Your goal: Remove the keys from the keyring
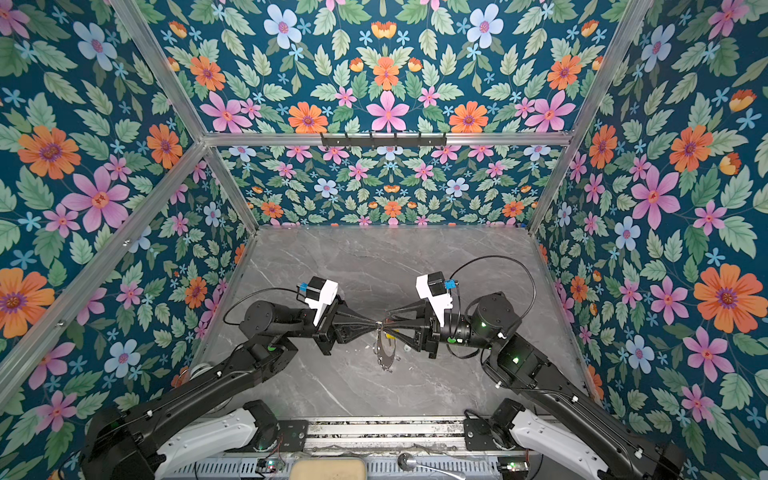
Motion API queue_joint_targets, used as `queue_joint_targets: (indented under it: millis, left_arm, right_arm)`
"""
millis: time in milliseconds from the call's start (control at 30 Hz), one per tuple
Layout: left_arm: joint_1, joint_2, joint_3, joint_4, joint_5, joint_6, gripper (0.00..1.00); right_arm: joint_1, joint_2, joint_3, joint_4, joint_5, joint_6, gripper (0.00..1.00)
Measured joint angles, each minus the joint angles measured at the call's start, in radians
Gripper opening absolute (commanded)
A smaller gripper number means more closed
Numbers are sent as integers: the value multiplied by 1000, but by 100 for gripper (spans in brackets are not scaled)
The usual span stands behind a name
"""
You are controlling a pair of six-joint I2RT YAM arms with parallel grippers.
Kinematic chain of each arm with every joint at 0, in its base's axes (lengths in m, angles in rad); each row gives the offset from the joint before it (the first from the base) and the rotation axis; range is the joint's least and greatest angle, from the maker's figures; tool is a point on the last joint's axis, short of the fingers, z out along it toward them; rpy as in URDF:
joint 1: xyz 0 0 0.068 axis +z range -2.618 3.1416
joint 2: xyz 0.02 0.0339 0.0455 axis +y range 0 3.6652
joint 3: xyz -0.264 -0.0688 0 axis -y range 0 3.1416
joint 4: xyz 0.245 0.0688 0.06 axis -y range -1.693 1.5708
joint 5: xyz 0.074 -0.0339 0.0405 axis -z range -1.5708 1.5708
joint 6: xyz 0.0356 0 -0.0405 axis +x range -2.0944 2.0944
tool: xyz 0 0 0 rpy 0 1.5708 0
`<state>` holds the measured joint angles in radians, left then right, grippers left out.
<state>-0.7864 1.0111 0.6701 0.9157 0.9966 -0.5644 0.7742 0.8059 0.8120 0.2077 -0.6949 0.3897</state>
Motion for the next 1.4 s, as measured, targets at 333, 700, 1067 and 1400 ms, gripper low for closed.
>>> queue_joint_targets:
  millis: [333,700,1067,1400]
  left_arm:
    - [0,-1,-4,0,-8,0,0]
    - [0,-2,4,-25,-12,3,26]
    - [8,-14,148,-439,7,151,35]
    - [8,67,294,-779,31,303,34]
  right_arm:
    - [28,12,-21,13,-8,21,11]
    - [30,13,6,-43,11,2,0]
    - [30,58,254,-567,110,-161,0]
    - [55,155,413,-910,198,-263,0]
